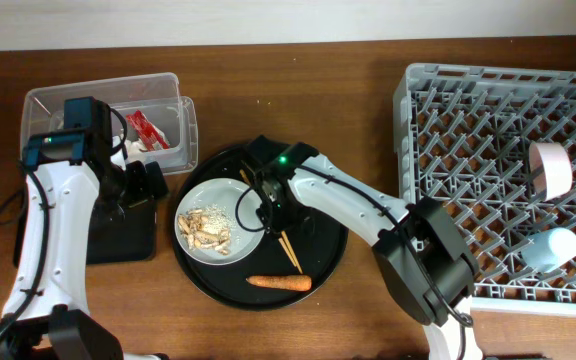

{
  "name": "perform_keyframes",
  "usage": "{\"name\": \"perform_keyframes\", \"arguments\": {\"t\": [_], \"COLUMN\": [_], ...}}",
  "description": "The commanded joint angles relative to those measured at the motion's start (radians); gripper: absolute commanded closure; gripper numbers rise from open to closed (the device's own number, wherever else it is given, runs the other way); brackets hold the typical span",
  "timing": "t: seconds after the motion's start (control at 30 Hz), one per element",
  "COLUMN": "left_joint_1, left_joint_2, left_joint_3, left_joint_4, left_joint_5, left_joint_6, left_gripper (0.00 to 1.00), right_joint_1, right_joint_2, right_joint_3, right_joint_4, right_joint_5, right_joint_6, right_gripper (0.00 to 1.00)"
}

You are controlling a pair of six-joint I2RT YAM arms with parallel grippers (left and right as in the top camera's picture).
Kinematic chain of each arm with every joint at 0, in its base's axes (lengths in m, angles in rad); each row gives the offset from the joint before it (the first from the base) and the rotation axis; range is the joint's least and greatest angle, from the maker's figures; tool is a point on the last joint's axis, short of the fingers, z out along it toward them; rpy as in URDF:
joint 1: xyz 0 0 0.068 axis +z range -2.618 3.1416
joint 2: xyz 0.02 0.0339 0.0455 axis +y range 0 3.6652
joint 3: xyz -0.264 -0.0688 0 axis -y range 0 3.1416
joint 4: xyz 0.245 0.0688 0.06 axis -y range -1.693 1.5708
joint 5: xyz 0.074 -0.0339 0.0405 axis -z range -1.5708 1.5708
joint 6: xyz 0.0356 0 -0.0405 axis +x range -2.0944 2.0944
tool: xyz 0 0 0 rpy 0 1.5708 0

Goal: Sort waste into correct bins and load items into the dishwasher rack
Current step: 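Reach the right gripper to the tray and grasp one chopstick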

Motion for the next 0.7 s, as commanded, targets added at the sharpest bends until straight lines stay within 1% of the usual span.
{"name": "perform_keyframes", "arguments": {"t": [0.0, 0.13, 0.3, 0.47, 0.5, 0.57, 0.6, 0.67], "left_joint_1": [0.005, 0.005, 0.005, 0.005, 0.005, 0.005, 0.005, 0.005], "left_joint_2": [-0.016, -0.016, -0.016, -0.016, -0.016, -0.016, -0.016, -0.016], "left_joint_3": [0.016, 0.016, 0.016, 0.016, 0.016, 0.016, 0.016, 0.016], "left_joint_4": [-0.001, -0.001, -0.001, -0.001, -0.001, -0.001, -0.002, -0.002], "left_joint_5": [-0.007, -0.007, -0.007, -0.007, -0.006, -0.007, -0.006, -0.007], "left_joint_6": [-0.01, -0.011, -0.011, -0.011, -0.01, -0.011, -0.011, -0.01], "left_gripper": [0.01, 0.01, 0.01, 0.01, 0.01, 0.01, 0.01, 0.01], "right_joint_1": [0.002, 0.003, 0.003, 0.002, 0.002, 0.002, 0.002, 0.002], "right_joint_2": [0.015, 0.026, 0.026, 0.026, 0.026, 0.026, 0.026, 0.026], "right_joint_3": [0.0, -0.01, -0.079, -0.14, -0.149, -0.15, -0.15, -0.15], "right_joint_4": [0.023, 0.033, 0.094, 0.167, 0.171, 0.165, 0.161, 0.16], "right_joint_5": [0.046, 0.045, 0.046, 0.046, 0.046, 0.045, 0.045, 0.035], "right_joint_6": [0.04, 0.061, 0.076, 0.084, 0.083, 0.084, 0.084, 0.084], "right_gripper": [0.24, 0.25, 0.25, 0.29, 0.33, 0.45, 0.53, 0.65]}}
